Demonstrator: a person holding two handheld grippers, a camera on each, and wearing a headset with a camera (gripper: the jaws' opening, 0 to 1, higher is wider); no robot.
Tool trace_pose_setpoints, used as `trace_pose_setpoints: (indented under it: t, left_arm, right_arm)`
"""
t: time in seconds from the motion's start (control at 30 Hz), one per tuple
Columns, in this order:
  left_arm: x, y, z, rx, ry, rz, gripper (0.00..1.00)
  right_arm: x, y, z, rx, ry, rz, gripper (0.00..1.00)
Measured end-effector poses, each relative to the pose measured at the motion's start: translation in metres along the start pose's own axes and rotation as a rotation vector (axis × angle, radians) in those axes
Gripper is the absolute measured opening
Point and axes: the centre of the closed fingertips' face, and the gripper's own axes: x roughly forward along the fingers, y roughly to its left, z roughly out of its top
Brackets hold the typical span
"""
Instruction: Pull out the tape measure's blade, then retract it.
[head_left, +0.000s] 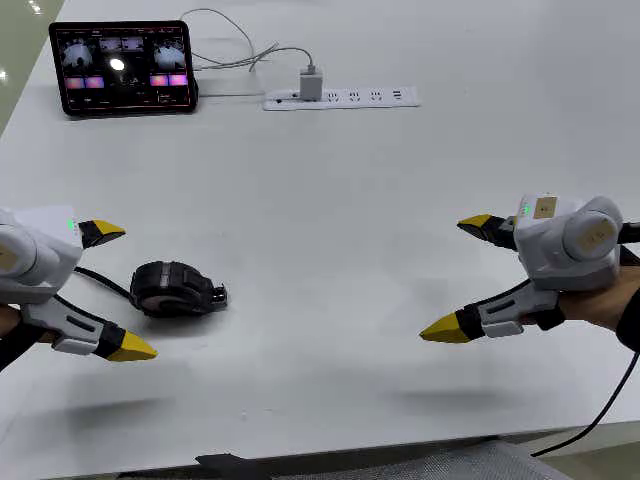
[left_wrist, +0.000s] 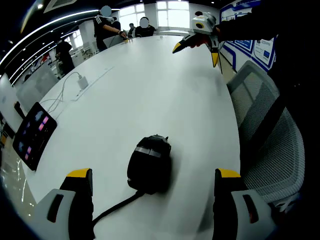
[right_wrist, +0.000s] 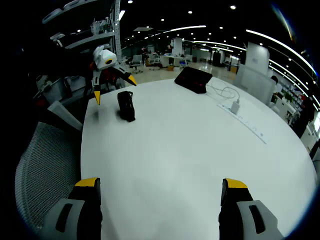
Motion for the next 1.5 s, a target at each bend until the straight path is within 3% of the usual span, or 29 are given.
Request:
trace_pose_setpoints:
  t: [0.13,0.17,0.43,0.5,0.73,0.93,1.17,1.5]
  left_arm:
    - [0.003,0.001,0.002,0.028,0.018,-0.008,0.99]
    - [0.004,0.002,-0.001,0.049,0.039,-0.007,0.98]
    - [0.011,0.001,-0.001,0.055,0.066,-0.034,0.93]
    - [0.015,0.002,-0.005,0.095,0.099,-0.025,0.91]
    - [0.025,0.001,-0.006,0.087,0.113,-0.058,0.89]
    - [0.026,0.003,0.001,0.089,0.107,-0.068,0.84]
    - [0.029,0.001,0.003,0.112,0.123,-0.103,0.76]
    - [0.03,0.005,0.008,0.127,0.132,-0.108,0.69]
  right_arm:
    - [0.009,0.003,0.008,-0.023,-0.004,0.019,0.99]
    - [0.012,0.003,0.01,-0.029,-0.001,0.024,0.99]
    - [0.027,0.008,0.016,-0.064,0.011,0.056,0.99]
    - [0.031,0.009,0.018,-0.071,0.012,0.064,0.99]
    - [0.05,0.006,0.027,-0.073,0.004,0.077,0.99]
    - [0.069,0.008,0.035,-0.083,-0.005,0.095,0.99]
    - [0.089,0.016,0.052,-0.151,-0.038,0.136,0.99]
    - [0.117,0.026,0.073,-0.19,-0.026,0.18,0.99]
